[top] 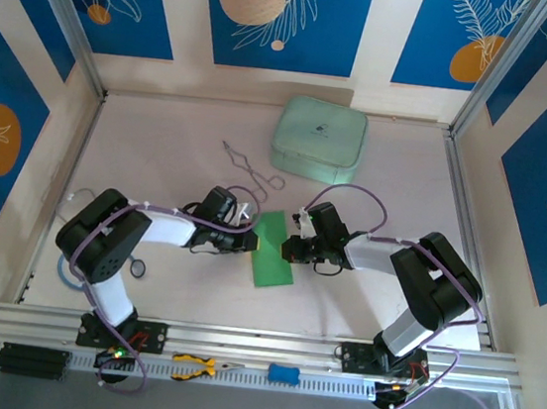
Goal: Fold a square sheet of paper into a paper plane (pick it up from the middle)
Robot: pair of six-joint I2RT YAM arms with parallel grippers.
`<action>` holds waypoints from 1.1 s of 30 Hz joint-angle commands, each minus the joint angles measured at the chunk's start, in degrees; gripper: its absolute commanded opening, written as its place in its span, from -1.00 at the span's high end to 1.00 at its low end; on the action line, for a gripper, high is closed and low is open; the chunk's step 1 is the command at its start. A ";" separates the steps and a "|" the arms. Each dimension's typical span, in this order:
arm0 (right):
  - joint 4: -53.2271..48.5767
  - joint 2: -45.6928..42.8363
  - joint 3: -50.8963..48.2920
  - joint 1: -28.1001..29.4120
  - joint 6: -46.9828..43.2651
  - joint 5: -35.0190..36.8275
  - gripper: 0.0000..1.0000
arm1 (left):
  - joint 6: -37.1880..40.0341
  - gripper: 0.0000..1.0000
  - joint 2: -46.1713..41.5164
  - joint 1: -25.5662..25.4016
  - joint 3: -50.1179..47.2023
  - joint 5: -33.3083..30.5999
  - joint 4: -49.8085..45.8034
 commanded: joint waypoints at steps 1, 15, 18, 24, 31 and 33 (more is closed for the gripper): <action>-7.58 1.73 -1.40 0.52 -0.90 1.14 1.00 | 2.28 1.00 -1.98 1.26 3.66 0.00 -3.58; -7.84 1.73 -1.38 0.52 -0.71 1.14 1.00 | 3.34 1.00 6.82 3.72 5.83 0.83 -2.10; -7.80 1.57 -1.46 0.53 -0.77 1.19 1.00 | 3.31 1.00 7.35 4.16 6.03 0.65 -2.55; -7.87 1.37 -1.53 0.52 -0.74 1.13 1.00 | 4.11 0.98 4.64 4.24 8.21 1.29 -5.31; -7.86 1.29 -1.58 0.43 -0.76 1.14 1.00 | 5.72 0.97 5.48 4.46 10.73 2.52 -6.68; -7.83 1.29 -1.62 0.44 -0.85 1.06 1.00 | 5.76 0.97 6.40 4.86 11.04 2.37 -6.59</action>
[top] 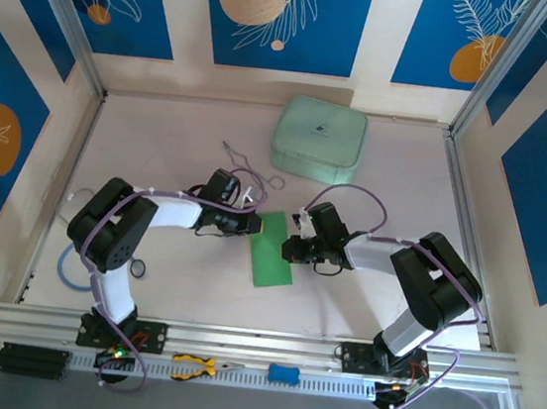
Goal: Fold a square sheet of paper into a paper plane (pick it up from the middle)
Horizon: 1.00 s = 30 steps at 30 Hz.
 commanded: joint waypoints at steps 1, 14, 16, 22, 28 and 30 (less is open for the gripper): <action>-7.79 1.25 -1.65 0.44 -0.77 1.06 1.00 | 1.91 0.98 1.10 1.36 1.31 0.60 -1.65; -7.96 0.68 -2.18 0.39 -0.74 1.18 1.00 | 3.95 0.99 5.37 3.90 2.89 -3.78 -3.86; -8.00 0.54 -2.19 0.38 -0.72 1.18 1.00 | 3.60 0.98 5.54 4.32 3.50 -3.59 -4.32; -7.97 0.57 -2.19 0.36 -0.95 1.06 1.00 | 2.68 0.99 6.60 4.92 7.02 -5.19 -8.22; -7.97 0.29 -2.42 0.35 -1.04 1.01 1.00 | 2.53 1.00 7.61 5.05 9.36 -8.43 -11.45; -7.90 0.21 -2.44 0.30 -1.04 0.83 1.00 | 2.02 1.00 7.66 5.07 9.70 -9.58 -12.10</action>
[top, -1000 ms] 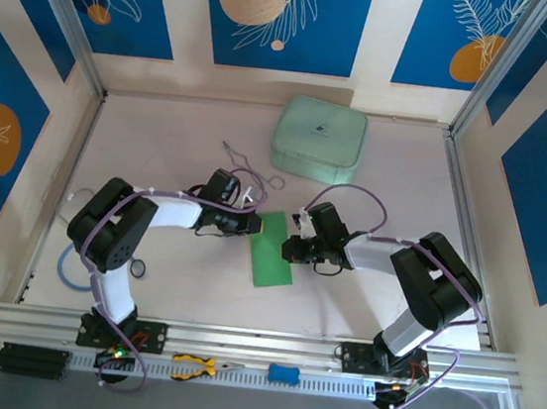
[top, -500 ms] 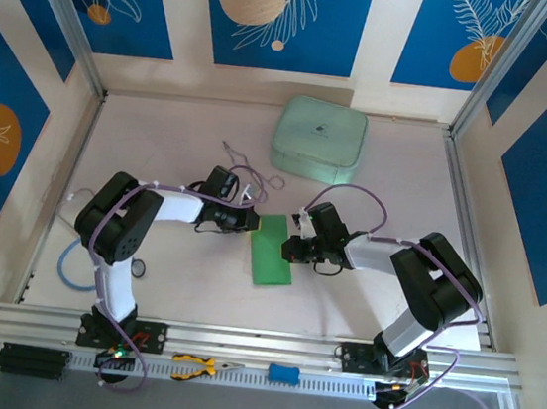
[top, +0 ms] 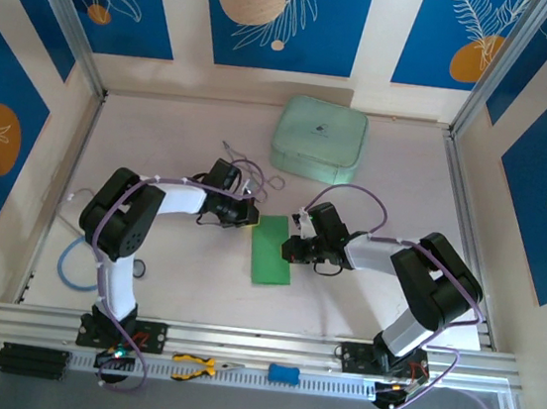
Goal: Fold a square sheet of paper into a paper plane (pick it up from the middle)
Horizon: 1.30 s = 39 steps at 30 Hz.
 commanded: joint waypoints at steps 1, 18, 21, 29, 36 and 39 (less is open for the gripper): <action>-7.70 0.39 -2.37 0.39 -1.12 0.78 1.00 | -0.64 1.00 1.52 2.00 1.35 -8.18 -3.41; -7.51 0.15 -2.63 0.32 -1.65 -0.02 1.00 | -3.78 0.98 1.05 2.13 5.88 -13.76 -8.17; -7.28 0.11 -2.74 0.35 -1.70 -0.41 1.00 | -3.79 0.98 -0.70 1.98 5.33 -13.31 -8.50; -6.08 -0.05 -3.19 -0.04 -0.68 -1.39 1.00 | -5.79 0.89 -13.10 0.71 -2.07 -11.06 -4.96; -1.81 -1.19 -5.74 -1.43 -0.34 -5.60 1.00 | -7.18 0.87 -19.48 -2.74 -8.97 -5.14 -0.44; -1.17 -1.97 -6.23 -1.67 -1.76 -6.69 1.00 | -7.05 0.87 -19.29 -4.39 -9.97 -3.48 1.02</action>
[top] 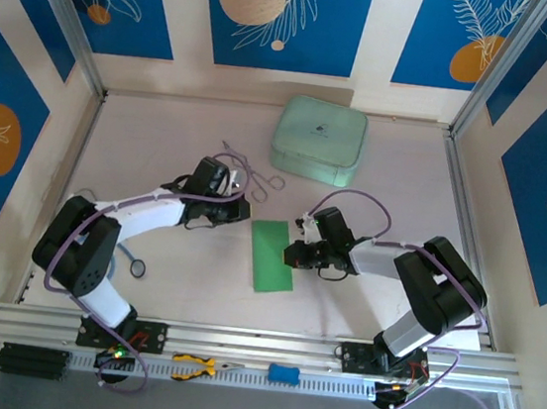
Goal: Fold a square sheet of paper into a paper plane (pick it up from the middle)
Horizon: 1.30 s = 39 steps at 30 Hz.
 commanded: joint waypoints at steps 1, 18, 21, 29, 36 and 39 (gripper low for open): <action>-3.75 -0.49 -2.40 -0.08 -1.61 -1.52 1.00 | -0.48 0.87 0.06 -1.80 -1.67 3.71 2.59; -5.50 -0.18 -1.88 -0.24 -1.83 0.28 1.00 | 2.20 0.88 10.93 -3.62 -0.52 7.08 10.20; -5.56 -0.26 -1.87 -0.31 -1.83 0.37 1.00 | 3.97 0.88 12.43 -3.32 -1.09 4.99 10.49; -5.91 -0.80 -2.12 -0.32 -1.98 0.71 1.00 | 4.86 0.88 14.60 -1.55 -3.46 0.42 13.31; -6.01 -0.80 -2.01 -0.31 -2.18 0.69 1.00 | 1.85 0.87 15.20 0.49 0.29 -2.24 10.55; -5.99 -0.89 -2.13 -0.30 -2.18 0.68 1.00 | 1.27 0.87 16.21 0.85 2.19 -3.51 8.71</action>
